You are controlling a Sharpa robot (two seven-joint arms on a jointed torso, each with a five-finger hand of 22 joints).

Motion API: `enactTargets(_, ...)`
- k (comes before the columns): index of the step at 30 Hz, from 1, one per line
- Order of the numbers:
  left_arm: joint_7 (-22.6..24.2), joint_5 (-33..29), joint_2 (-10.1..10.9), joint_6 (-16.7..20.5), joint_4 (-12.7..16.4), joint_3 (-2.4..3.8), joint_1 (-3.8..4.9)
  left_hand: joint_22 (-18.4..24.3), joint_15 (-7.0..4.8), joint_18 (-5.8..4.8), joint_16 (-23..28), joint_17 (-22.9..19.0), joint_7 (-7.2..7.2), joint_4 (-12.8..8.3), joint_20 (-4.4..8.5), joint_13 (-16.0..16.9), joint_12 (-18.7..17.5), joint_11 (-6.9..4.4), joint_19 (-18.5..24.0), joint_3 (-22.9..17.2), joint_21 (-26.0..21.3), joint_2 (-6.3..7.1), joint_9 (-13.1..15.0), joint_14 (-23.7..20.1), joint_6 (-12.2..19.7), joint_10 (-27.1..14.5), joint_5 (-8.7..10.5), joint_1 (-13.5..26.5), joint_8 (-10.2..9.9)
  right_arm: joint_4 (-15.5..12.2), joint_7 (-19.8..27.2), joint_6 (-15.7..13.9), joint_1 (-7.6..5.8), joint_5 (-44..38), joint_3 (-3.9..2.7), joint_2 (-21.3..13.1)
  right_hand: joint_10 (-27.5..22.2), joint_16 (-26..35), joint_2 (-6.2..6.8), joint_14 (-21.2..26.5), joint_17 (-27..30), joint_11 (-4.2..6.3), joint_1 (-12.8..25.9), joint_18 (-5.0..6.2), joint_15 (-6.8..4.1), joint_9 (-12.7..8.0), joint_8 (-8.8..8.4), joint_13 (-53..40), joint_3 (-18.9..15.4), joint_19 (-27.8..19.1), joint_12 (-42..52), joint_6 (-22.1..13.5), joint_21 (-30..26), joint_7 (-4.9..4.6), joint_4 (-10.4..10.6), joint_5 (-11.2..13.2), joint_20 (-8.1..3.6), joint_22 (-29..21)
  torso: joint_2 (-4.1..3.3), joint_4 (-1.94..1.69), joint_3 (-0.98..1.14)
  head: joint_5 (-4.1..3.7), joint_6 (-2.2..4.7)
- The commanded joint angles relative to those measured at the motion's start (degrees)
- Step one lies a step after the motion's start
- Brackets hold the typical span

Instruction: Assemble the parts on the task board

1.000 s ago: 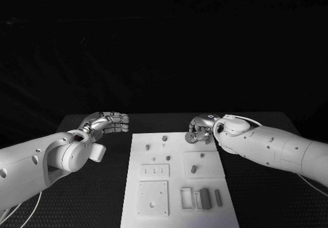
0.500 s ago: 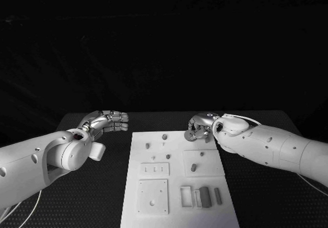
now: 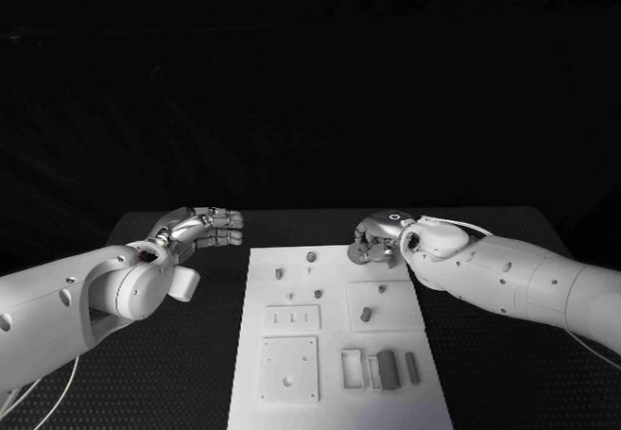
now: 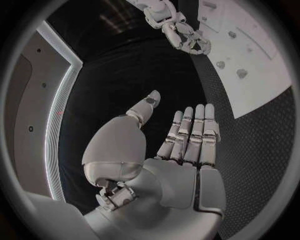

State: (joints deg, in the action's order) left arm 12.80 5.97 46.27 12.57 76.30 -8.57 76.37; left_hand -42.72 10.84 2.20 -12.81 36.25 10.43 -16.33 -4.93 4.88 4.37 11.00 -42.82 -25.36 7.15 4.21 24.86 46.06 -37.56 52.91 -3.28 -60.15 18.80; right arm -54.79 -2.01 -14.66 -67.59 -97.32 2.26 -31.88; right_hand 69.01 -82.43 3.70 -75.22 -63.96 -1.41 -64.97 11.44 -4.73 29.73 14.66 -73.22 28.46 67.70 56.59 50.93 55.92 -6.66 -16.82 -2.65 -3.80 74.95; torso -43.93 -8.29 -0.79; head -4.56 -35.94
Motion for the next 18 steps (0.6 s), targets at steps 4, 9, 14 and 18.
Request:
enactTargets(4, 0.2, 0.3, 0.0, -0.9, 0.2, 0.05, 0.07, -0.1, 0.25, 0.58, 0.3, 0.1, 1.79, 0.0, -0.37, -0.1, -0.3, 0.03, 0.0, 0.3, -0.3, -0.53, -0.1, -0.3, 0.0, 0.2, 0.23, 0.2, -0.2, 0.8, -2.4, 5.7, 2.02, -3.6, 1.44, 0.0, 0.2, -0.3, 1.33, -0.2, 0.2, 0.39, 0.9, 3.56, -0.3, 0.5, 0.35, 0.3, -0.7, -0.1, 0.4, 1.3, 0.3, -0.81, 0.2, -0.2, 0.28, 1.0, 0.0, -0.02, -0.03, -0.11, 0.02)
enactTargets(9, 0.2, 0.3, 0.1, -0.9, 0.2, 0.05, 0.07, -0.1, 0.25, 0.59, 0.3, 0.1, 1.8, 0.0, -0.37, -0.1, -0.3, 0.04, 0.0, 0.3, -0.3, -0.54, -0.1, -0.3, 0.0, 0.2, 0.23, 0.2, -0.2, 0.9, -2.4, 5.9, 2.49, -3.5, 1.58, 0.1, 0.2, -0.3, 1.92, -0.3, 0.3, 0.37, 1.4, 3.56, -0.29, 0.5, 0.26, 0.5, -0.8, 0.0, 0.4, 1.3, 0.2, -0.83, 0.3, -0.2, 0.34, 0.9, 0.0, 0.03, -0.02, -0.11, 0.0)
enactTargets(14, 0.2, 0.3, 0.0, -1.0, 0.2, 0.04, 0.07, -0.1, 0.25, 0.59, 0.3, 0.1, 1.81, 0.0, -0.37, -0.1, -0.3, 0.05, 0.0, 0.3, -0.3, -0.54, -0.1, -0.3, 0.0, 0.2, 0.23, 0.2, -0.2, 0.9, -2.6, 5.8, 2.55, -3.4, 1.59, 0.1, 0.2, -0.3, 1.95, -0.3, 0.3, 0.38, 1.6, 3.56, -0.29, 0.5, 0.25, 0.6, -0.7, 0.1, 0.4, 1.3, 0.1, -0.82, 0.3, -0.2, 0.35, 0.8, 0.0, 0.02, -0.03, -0.18, -0.02)
enactTargets(18, 0.2, 0.3, 0.0, -1.0, 0.2, 0.04, 0.07, -0.1, 0.25, 0.59, 0.3, 0.1, 1.82, 0.0, -0.38, -0.1, -0.3, 0.05, 0.0, 0.3, -0.3, -0.54, -0.1, -0.2, 0.1, 0.2, 0.23, 0.2, -0.2, 0.8, -2.8, 5.4, 2.55, -3.1, 1.6, 0.1, 0.2, -0.3, 1.14, -0.4, 0.3, 0.43, 1.3, 3.56, -0.34, 0.5, 0.29, 0.7, -0.2, 0.2, 0.5, 1.5, 0.1, -0.77, 0.2, -0.2, 0.3, 0.8, 0.01, 0.0, -0.04, -0.2, 0.0)
